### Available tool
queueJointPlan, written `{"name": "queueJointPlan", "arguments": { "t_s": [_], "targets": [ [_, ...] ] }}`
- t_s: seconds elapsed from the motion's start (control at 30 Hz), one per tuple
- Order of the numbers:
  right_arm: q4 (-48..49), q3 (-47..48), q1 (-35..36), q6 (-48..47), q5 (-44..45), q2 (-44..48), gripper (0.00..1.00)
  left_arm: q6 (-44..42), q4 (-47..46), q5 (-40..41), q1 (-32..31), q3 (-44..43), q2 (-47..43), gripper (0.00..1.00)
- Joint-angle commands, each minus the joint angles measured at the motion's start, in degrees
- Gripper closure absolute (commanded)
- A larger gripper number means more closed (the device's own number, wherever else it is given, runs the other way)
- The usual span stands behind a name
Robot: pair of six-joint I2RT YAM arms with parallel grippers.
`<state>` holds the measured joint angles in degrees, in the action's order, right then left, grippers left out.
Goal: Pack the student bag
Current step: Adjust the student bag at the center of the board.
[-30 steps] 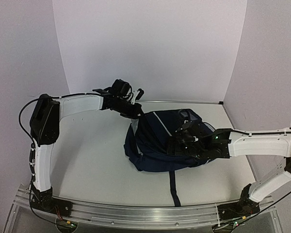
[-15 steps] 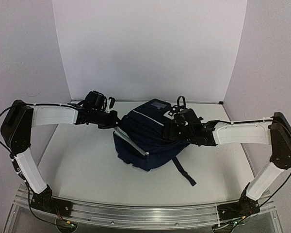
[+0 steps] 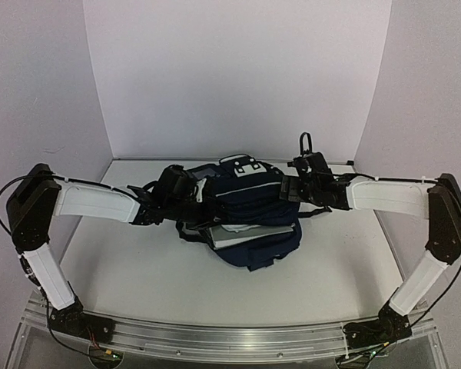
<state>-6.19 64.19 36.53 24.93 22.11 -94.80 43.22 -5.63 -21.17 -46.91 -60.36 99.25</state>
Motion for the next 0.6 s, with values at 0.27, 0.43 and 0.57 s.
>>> {"name": "queueJointPlan", "arguments": {
  "t_s": [0.27, 0.43, 0.57],
  "targets": [
    [-8.9, -2.2, 10.3, -12.1, -11.4, 20.8, 0.02, -5.4, 7.1, -0.5, -0.7, -0.8, -10.2, 0.16],
    [-9.0, 0.1, 18.4, -12.2, -11.8, 17.0, 0.21, -4.7, 8.5, -2.7, 4.7, 9.3, -18.2, 0.01],
    [-9.3, 3.0, 22.3, -14.2, -10.9, 9.7, 0.31, -3.1, 6.4, -4.7, 9.5, 16.6, -20.4, 0.00]
  ]
}}
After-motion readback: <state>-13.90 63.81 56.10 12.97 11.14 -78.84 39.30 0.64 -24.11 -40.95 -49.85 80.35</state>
